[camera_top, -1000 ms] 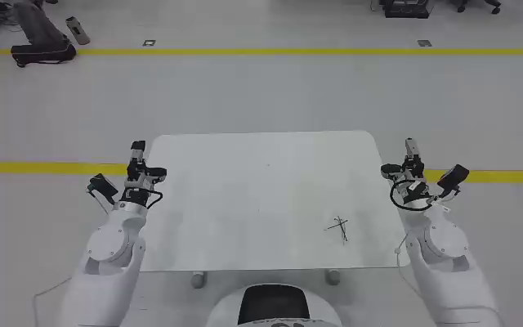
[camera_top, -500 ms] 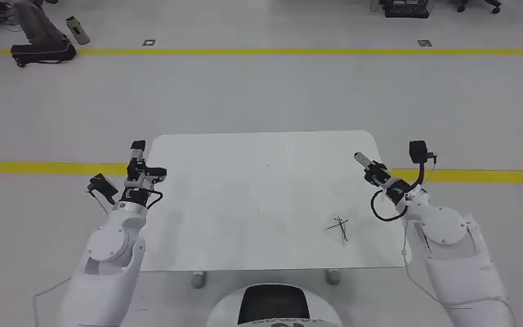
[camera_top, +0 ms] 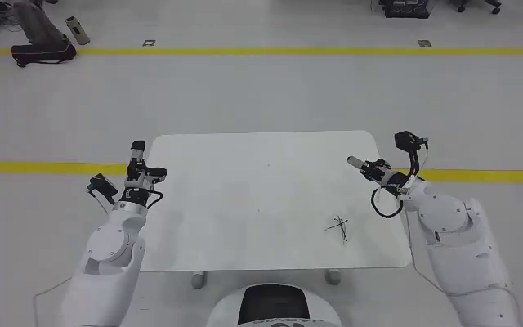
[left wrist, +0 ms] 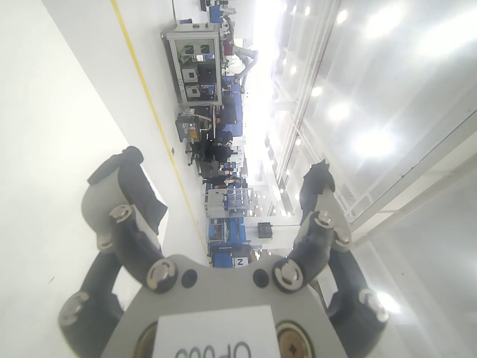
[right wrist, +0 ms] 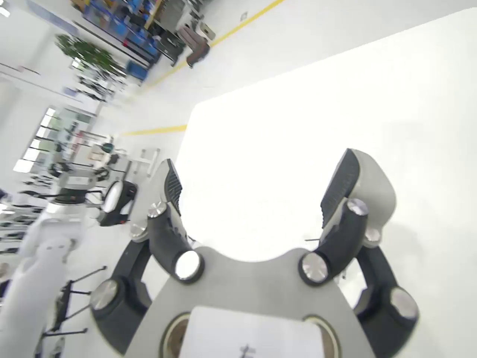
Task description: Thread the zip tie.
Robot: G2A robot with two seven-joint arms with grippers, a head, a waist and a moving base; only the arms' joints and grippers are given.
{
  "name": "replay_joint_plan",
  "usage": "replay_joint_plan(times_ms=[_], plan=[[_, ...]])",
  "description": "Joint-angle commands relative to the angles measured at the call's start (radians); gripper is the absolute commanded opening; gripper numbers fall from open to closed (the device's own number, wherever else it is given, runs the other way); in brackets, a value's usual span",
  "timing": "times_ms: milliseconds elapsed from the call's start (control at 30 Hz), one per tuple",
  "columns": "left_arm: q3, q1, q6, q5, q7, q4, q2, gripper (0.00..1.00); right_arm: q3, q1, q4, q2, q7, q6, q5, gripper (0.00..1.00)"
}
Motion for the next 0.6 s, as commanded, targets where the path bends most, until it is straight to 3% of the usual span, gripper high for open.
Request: replay_joint_plan(times_ms=[0, 167, 567], plan=[[0.0, 0.0, 0.0, 0.0, 0.0, 0.0, 0.0, 1.0, -0.019, 0.034, 0.02, 0.006, 0.079, 0.019, -0.086, 1.0], [0.0, 0.0, 0.0, 0.0, 0.0, 0.0, 0.0, 1.0, -0.075, 0.079, 0.053, 0.017, 0.262, 0.003, -0.198, 1.0], [0.0, 0.0, 0.0, 0.0, 0.0, 0.0, 0.0, 1.0, -0.086, 0.078, 0.054, 0.019, 0.281, -0.011, -0.23, 1.0]])
